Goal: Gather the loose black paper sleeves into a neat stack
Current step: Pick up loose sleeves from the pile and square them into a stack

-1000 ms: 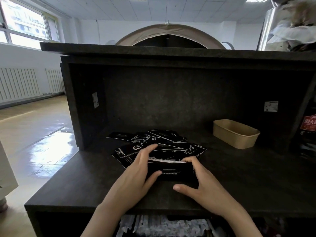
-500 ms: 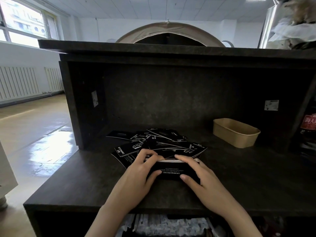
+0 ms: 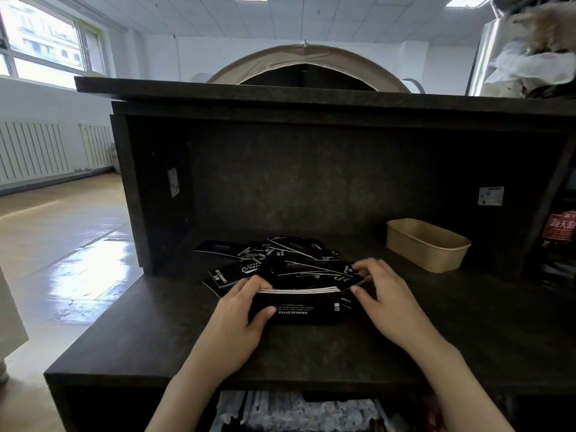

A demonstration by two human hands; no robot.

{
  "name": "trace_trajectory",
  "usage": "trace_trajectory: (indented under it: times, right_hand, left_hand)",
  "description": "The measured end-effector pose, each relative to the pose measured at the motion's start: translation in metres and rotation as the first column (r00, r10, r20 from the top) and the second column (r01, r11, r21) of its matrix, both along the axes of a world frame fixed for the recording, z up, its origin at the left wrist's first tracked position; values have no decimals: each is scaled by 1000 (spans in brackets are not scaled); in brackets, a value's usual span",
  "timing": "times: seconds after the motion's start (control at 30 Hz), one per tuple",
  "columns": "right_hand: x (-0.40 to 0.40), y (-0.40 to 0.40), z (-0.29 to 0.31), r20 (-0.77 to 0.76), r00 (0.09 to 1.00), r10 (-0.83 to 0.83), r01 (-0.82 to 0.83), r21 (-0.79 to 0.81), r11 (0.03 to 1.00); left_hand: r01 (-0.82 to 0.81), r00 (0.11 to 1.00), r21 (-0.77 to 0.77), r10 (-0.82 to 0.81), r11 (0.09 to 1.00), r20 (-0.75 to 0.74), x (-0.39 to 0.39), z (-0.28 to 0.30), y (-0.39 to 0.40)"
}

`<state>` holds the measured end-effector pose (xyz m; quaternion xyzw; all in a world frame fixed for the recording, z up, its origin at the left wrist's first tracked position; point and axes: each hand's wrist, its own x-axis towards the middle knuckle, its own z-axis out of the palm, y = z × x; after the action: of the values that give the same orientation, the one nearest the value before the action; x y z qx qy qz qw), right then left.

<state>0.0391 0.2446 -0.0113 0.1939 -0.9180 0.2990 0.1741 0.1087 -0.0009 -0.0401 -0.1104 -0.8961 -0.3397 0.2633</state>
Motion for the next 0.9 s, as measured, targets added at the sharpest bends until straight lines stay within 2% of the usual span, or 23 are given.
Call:
trace_trajectory:
  times: [0.17,0.3,0.4,0.5,0.7,0.83,0.9]
  right_hand:
    - [-29,-12,18,-30,999,-37,41,154,987]
    - [-45,-24,6,8,998,-61,57,242,969]
    - [-50,-24,-7,107,992,-74,43,264,964]
    - [-51,-20,-8,127,988,-83,51,238,970]
    - [-44,-21,-5,-60,992,-107,119,237,964]
    - [-40,-21,-2,-256,961,-104,188,329,925]
    - [-38,-19,1,-363,922,-133,236,255,938]
  left_hand:
    - [29,999,-14,-29,999,-20,1,1,0]
    - [39,999,-45,-39,998,-14,1,1,1]
    - [22,1000,-43,-23,999,-21,1,-1,1]
    - [20,1000,-31,-21,999,-17,-1,-1,1]
    - [38,999,-18,-38,999,-2,1,1,1]
    - [40,999,-10,-40,999,7,1,1,1]
    - [39,999,0,-39,999,7,2,1,1]
